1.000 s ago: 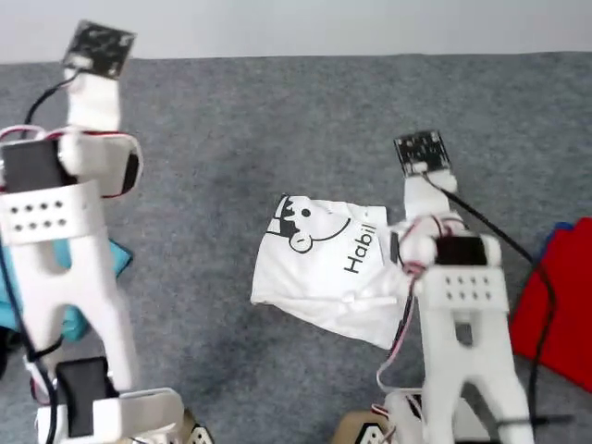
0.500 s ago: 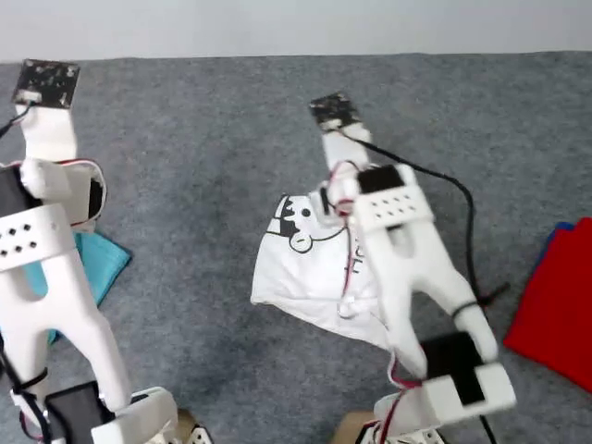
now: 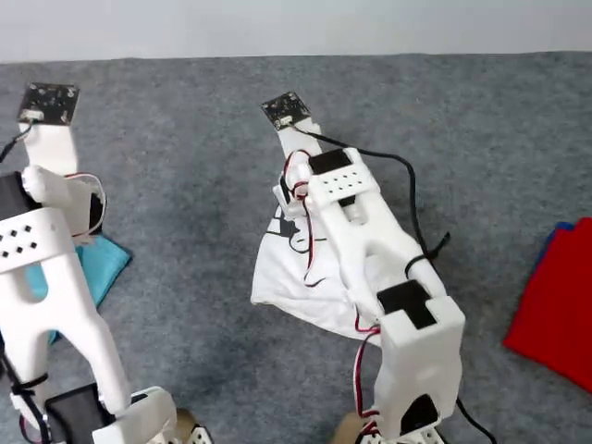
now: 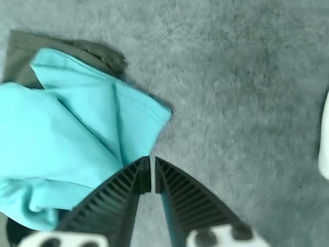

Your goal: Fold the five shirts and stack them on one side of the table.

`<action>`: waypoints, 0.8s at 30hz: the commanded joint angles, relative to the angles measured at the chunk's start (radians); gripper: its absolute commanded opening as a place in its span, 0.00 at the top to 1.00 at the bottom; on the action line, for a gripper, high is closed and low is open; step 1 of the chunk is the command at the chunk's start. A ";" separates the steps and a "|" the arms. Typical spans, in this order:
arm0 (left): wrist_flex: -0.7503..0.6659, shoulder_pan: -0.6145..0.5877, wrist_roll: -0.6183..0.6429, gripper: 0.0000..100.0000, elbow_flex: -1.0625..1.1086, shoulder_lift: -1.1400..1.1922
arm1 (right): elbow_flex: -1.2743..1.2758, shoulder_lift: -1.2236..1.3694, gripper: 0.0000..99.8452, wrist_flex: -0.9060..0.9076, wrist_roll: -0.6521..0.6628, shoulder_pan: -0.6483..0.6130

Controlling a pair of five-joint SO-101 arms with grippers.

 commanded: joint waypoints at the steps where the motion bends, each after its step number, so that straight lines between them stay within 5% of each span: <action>1: -0.012 -0.003 -0.011 0.98 0.024 -0.032 | -0.078 0.016 0.85 -0.018 -0.009 -0.005; 24: -0.023 -0.005 -0.011 0.98 0.036 -0.032 | -0.175 0.145 0.92 -0.024 -0.005 -0.019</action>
